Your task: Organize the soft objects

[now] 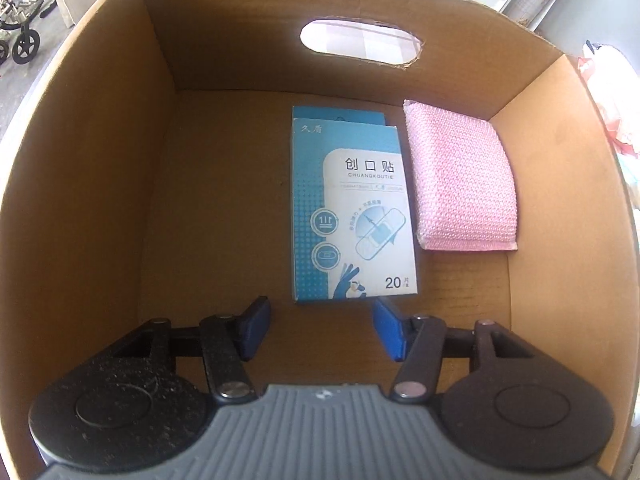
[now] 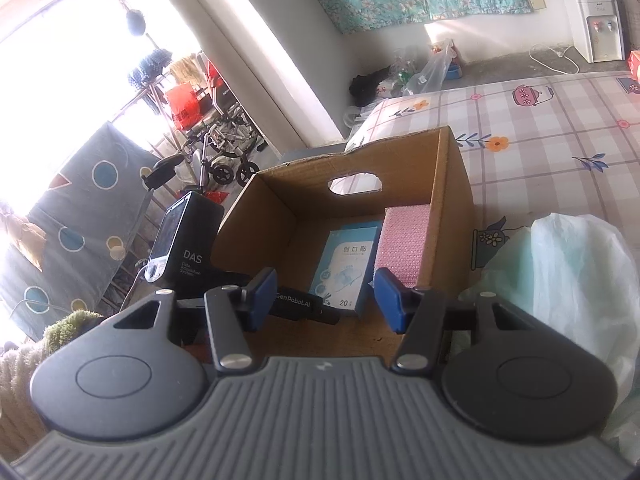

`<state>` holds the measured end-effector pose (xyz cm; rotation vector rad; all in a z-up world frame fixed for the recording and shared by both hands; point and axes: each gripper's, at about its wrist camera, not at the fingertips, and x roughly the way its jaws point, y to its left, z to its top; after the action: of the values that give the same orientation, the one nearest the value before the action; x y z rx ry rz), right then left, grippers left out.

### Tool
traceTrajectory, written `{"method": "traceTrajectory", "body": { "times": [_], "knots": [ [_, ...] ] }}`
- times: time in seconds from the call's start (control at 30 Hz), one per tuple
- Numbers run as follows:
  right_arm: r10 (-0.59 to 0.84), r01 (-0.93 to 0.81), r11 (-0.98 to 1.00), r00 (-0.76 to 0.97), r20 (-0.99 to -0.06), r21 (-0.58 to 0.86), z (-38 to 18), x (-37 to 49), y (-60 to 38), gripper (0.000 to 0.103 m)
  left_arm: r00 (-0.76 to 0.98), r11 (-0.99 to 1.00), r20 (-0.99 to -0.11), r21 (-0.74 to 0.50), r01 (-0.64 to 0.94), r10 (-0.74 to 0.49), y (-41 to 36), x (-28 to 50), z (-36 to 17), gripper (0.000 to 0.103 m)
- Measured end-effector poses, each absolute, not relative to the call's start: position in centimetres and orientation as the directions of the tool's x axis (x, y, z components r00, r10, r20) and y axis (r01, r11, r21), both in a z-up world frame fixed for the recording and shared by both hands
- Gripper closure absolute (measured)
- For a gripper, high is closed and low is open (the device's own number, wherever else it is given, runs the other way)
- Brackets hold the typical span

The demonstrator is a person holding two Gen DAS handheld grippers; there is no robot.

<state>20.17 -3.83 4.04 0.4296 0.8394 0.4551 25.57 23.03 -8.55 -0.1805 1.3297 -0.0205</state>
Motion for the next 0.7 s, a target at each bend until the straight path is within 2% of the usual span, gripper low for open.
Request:
{"method": "traceTrajectory", "body": {
  "times": [0.37,0.47,0.53,0.63,0.7],
  "knots": [
    [0.513,-0.155,0.826,0.603,-0.611,0.542,3.2,19.0,-6.0,0.049,0.289,0.991,-0.952,-0.118,-0.063,-0.095,21.8,25.2,-8.0,0.046],
    [0.513,-0.135,0.82,0.607,-0.607,0.557,2.9,18.2,-6.8,0.049,0.296,0.994,-0.952,-0.096,-0.062,-0.073,21.2,24.8,-7.4,0.04],
    [0.515,-0.124,0.812,0.613,-0.6,0.57,2.9,17.6,-7.4,0.048,0.294,0.992,-0.952,-0.105,-0.066,-0.081,21.0,24.4,-6.8,0.03],
    [0.514,-0.113,0.802,0.631,-0.581,0.587,3.0,16.4,-8.7,0.047,0.311,0.991,-0.946,-0.119,-0.068,-0.092,21.0,23.1,-5.3,0.022],
    [0.512,-0.103,0.793,0.645,-0.567,0.6,3.0,15.5,-9.7,0.047,0.333,0.99,-0.939,-0.115,-0.077,-0.084,21.1,22.0,-4.2,0.021]
  ]
}}
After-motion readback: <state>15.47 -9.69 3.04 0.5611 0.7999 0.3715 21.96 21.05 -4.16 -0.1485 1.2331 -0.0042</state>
